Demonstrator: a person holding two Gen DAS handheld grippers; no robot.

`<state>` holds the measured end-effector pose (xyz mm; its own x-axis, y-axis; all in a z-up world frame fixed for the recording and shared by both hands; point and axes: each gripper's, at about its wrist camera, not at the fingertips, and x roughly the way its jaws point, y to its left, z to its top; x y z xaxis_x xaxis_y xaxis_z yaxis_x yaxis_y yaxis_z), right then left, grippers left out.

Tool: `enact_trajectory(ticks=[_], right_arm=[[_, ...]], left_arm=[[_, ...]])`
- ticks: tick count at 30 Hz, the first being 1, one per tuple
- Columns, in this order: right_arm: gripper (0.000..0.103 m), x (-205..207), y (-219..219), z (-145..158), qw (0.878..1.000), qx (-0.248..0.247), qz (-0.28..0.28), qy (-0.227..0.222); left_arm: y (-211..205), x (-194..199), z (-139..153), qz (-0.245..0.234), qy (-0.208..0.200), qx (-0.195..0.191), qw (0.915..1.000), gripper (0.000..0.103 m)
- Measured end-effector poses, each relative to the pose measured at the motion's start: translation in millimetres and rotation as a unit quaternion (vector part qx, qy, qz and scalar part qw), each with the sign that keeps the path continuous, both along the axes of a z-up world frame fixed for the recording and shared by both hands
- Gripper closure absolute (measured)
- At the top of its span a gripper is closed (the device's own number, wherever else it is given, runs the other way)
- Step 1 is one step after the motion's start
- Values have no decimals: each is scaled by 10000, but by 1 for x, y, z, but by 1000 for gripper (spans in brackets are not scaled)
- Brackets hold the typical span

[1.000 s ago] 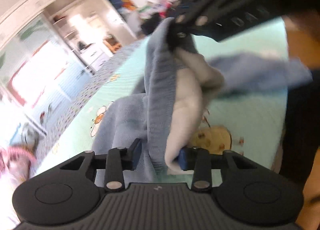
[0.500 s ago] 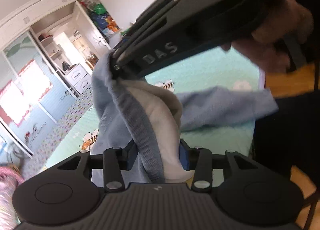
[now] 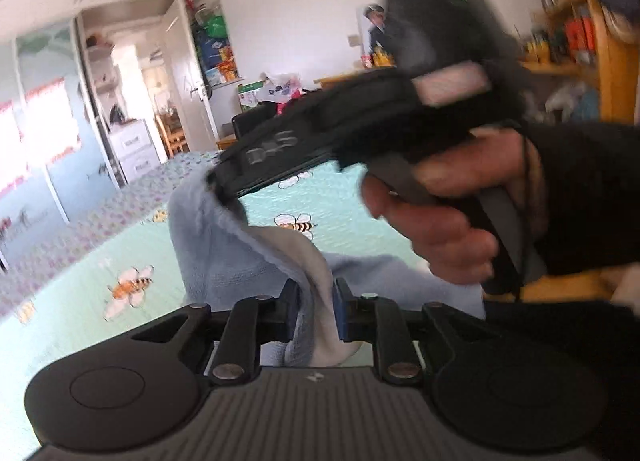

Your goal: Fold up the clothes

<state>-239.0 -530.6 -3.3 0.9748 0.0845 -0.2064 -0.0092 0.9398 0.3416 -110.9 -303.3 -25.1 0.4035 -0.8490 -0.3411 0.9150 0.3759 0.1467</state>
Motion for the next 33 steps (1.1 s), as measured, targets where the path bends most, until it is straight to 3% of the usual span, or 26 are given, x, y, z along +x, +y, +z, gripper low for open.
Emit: enact_trajectory(ticks=[1,5,6,8,9,10,11,12,13,15,17,19,22,24,26,27,33], right_arm=[[92,1,1,1,10000,6,20,-13],[88,3,-5,-6,9995,8,-116,310],[88,2,-8,-9,9990,101,-132,409],[84,-2,-16,-16,9983,374,-55,452],[75,-6,-20,-22,9976,512,-75,460],[62,-12,-23,-29,9967,648,-120,469],[56,-15,-26,-37,9954,813,-159,489],[57,-17,-29,-45,9936,988,-196,514],[67,-19,-32,-53,9915,1162,-233,538],[86,-21,-34,-62,9888,1368,-261,536],[92,-16,-30,-56,9906,1291,-168,416],[92,-9,-25,-45,9924,1193,-11,317],[92,-1,-19,-28,9946,1003,129,229],[92,-4,-21,-25,9950,958,120,243],[92,-11,-22,-26,9952,945,64,264],[92,-15,-24,-27,9949,974,49,269],[92,-20,-29,-35,9932,1135,133,236]], left_arm=[[1,4,2,97,89,-101,9999,93],[8,20,9,533,455,-514,9962,94],[20,41,11,1119,632,-702,9892,94],[46,81,11,2250,947,-938,9652,94],[60,99,9,2760,1089,-987,9499,94],[71,109,6,2946,1239,-960,9427,99],[83,112,3,2841,1461,-1037,9419,99],[90,107,2,2524,1606,-1128,9475,99],[90,94,-1,2149,1591,-1048,9579,98],[73,51,-14,1281,1276,-410,9827,98],[47,11,-30,380,1068,129,9935,95],[23,-24,-44,-364,867,457,9945,90],[-6,-45,-54,-792,851,399,9924,88],[-18,-43,-53,-760,988,234,9919,82],[-23,-40,-53,-812,1126,202,9901,67],[-26,-39,-53,-874,1193,225,9887,65],[-51,-39,-53,-1236,1219,543,9833,64]])
